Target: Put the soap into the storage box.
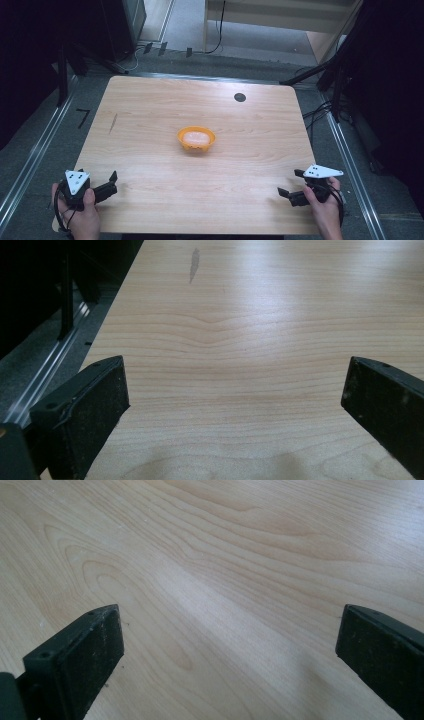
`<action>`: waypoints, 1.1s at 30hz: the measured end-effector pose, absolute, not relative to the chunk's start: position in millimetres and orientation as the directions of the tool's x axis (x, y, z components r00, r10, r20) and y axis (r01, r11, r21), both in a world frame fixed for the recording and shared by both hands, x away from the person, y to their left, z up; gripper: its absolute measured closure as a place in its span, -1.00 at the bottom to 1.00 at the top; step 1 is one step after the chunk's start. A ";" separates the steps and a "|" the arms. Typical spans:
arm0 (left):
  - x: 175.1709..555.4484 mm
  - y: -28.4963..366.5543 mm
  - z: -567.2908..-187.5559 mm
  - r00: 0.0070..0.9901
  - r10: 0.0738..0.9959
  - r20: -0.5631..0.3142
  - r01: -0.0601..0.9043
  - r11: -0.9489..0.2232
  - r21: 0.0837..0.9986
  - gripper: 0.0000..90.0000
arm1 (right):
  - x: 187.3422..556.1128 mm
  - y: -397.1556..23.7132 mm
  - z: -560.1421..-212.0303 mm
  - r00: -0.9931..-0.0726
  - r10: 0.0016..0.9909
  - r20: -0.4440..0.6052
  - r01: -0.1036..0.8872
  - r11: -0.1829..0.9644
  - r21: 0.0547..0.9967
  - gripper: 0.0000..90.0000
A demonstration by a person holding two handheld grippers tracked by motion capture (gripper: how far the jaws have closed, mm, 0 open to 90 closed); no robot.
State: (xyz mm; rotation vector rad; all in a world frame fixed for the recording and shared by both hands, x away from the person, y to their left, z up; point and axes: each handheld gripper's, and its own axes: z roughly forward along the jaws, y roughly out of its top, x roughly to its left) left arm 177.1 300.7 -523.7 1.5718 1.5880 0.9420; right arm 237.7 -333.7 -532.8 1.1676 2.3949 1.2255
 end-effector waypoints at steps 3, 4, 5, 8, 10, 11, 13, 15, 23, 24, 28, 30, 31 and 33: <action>177.0 301.0 -523.6 -0.019 1.000 0.007 0.489 0.003 0.872 -1.00 | 234.0 -336.4 -533.6 -0.661 0.733 0.161 0.558 0.338 0.758 -1.00; 177.0 300.9 -523.6 -0.018 1.000 0.008 0.489 0.002 0.872 -1.00 | 232.4 -337.9 -534.2 -0.661 0.733 0.161 0.556 0.334 0.761 -1.00; 177.0 300.8 -523.6 -0.017 1.000 0.011 0.490 -0.001 0.872 -1.00 | 230.7 -339.3 -534.8 -0.657 0.737 0.159 0.554 0.330 0.764 -1.00; 176.9 300.5 -523.5 -0.016 1.000 0.015 0.490 -0.005 0.872 -1.00 | 226.3 -344.3 -537.1 -0.645 0.749 0.152 0.554 0.321 0.768 -1.00; 176.8 300.6 -523.5 -0.016 1.000 0.014 0.490 -0.004 0.872 -1.00 | 223.3 -347.3 -539.3 -0.628 0.764 0.150 0.560 0.309 0.769 -1.00; 176.9 300.7 -523.5 -0.014 1.000 0.014 0.490 -0.005 0.872 -1.00 | 222.0 -349.3 -540.5 -0.626 0.765 0.150 0.558 0.306 0.771 -1.00; 176.8 300.4 -523.6 -0.016 1.000 0.015 0.489 -0.006 0.872 -1.00 | 218.5 -352.9 -542.4 -0.616 0.773 0.156 0.561 0.291 0.775 -1.00; 177.0 299.8 -523.7 -0.017 1.000 0.018 0.489 -0.008 0.872 -1.00 | 215.2 -357.6 -544.0 -0.610 0.776 0.162 0.561 0.278 0.780 -1.00; 177.2 298.4 -523.8 -0.011 0.999 0.032 0.489 -0.023 0.872 -1.00 | 203.2 -374.4 -548.9 -0.579 0.798 0.164 0.559 0.243 0.793 -1.00; 177.4 298.3 -523.8 -0.010 0.999 0.035 0.491 -0.025 0.871 -1.00 | 202.4 -375.8 -549.5 -0.577 0.800 0.163 0.557 0.239 0.796 -1.00; 178.1 297.6 -524.0 -0.006 0.999 0.041 0.495 -0.032 0.868 -1.00 | 199.1 -380.3 -550.8 -0.566 0.806 0.172 0.548 0.213 0.809 -1.00; 178.2 297.5 -524.0 -0.004 0.999 0.042 0.497 -0.034 0.867 -1.00 | 198.0 -380.7 -550.6 -0.567 0.806 0.170 0.537 0.206 0.818 -1.00; 178.2 297.4 -523.9 -0.002 0.999 0.045 0.498 -0.038 0.866 -1.00 | 197.0 -380.6 -550.7 -0.563 0.808 0.173 0.535 0.196 0.822 -1.00; 178.4 296.8 -523.9 0.002 0.999 0.053 0.502 -0.046 0.864 -1.00 | 195.7 -379.8 -551.6 -0.546 0.824 0.152 0.521 0.192 0.832 -1.00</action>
